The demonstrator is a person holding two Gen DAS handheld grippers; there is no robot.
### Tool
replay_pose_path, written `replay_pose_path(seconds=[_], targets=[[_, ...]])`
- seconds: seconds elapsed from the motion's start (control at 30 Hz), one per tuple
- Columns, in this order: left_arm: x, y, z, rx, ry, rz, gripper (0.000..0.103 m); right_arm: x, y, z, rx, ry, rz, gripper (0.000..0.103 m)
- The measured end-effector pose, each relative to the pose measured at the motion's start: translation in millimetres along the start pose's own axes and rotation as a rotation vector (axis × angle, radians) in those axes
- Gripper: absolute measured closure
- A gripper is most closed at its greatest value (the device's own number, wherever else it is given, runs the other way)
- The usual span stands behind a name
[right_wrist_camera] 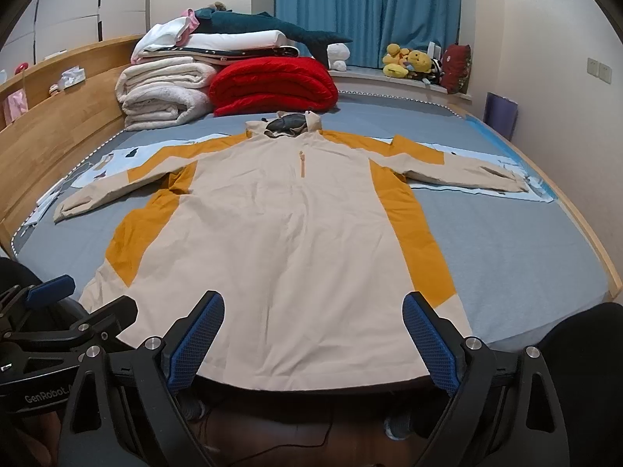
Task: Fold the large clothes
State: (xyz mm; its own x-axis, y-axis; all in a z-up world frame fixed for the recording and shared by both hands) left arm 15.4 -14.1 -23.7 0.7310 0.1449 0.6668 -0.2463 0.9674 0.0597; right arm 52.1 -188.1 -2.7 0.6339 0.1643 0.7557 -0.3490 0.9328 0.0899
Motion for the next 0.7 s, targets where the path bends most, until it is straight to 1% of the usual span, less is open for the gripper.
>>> replay_pose_path(seconds=[0.07, 0.13, 0.17, 0.2, 0.23, 0.3, 0.33, 0.4, 0.47, 0.53, 0.6, 0.63, 0.67, 0.7], targets=[[-0.7, -1.7, 0.3, -0.004, 0.001, -0.005, 0.020, 2.4, 3.7, -1.0, 0.009, 0.003, 0.001, 0.017], [-0.2, -2.3, 2.2, -0.006, 0.002, -0.007, 0.027, 6.1, 7.3, 0.0, 0.010, -0.002, 0.006, 0.030], [0.2, -2.7, 3.4, -0.005, 0.002, -0.008, 0.033, 7.4, 8.0, 0.4, 0.012, -0.007, 0.006, 0.034], [0.9, -1.8, 3.9, -0.004, 0.000, -0.006, 0.038, 8.3, 8.2, 0.3, 0.018, -0.010, 0.000, 0.041], [1.4, -1.8, 5.2, -0.001, -0.004, -0.004, 0.040, 8.0, 7.4, 0.6, 0.026, -0.011, -0.012, 0.047], [4.7, -1.5, 8.2, 0.009, -0.013, -0.008, 0.050, 8.5, 4.6, -0.2, 0.035, -0.009, -0.039, 0.052], [7.7, -1.0, 9.6, 0.016, -0.014, -0.011, 0.052, 9.4, 3.9, -1.5, 0.038, -0.006, -0.053, 0.057], [13.6, 1.7, 12.7, 0.029, -0.001, 0.001, 0.060, 10.7, 1.1, -2.8, 0.045, -0.003, -0.070, 0.061], [21.5, 7.3, 19.2, 0.016, 0.009, 0.047, 0.064, 13.3, -0.6, -1.5, 0.043, -0.011, -0.071, 0.063], [28.3, 8.5, 26.2, 0.012, -0.040, 0.046, 0.067, 17.3, -1.6, -1.7, 0.049, -0.019, -0.073, 0.063], [31.7, 4.8, 29.9, 0.035, -0.110, 0.008, 0.073, 21.5, -2.8, -3.0, 0.055, -0.020, -0.074, 0.063], [32.4, 2.3, 29.3, 0.053, -0.143, -0.021, 0.074, 23.9, -3.7, -4.5, 0.062, -0.018, -0.074, 0.063], [35.1, 0.9, 25.0, 0.071, -0.134, -0.037, 0.078, 25.6, -5.4, -5.6, 0.066, -0.015, -0.072, 0.063], [39.2, 4.2, 21.4, 0.057, -0.117, -0.024, 0.080, 27.9, -7.1, -6.5, 0.065, -0.011, -0.068, 0.063]])
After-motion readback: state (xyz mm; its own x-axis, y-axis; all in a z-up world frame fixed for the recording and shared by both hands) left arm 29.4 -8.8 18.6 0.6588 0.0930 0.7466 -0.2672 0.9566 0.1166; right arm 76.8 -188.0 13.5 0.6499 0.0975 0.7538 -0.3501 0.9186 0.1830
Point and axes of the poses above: each gripper's, at about its wrist camera, not at the fingertips, and z roughly against the way its jaws point, y to its left, x to its top, the point moved 2 cm from there along -z, roughly the way its jaws point, and after that the axes turned 12 degrees about x, right-handed, at the moved point
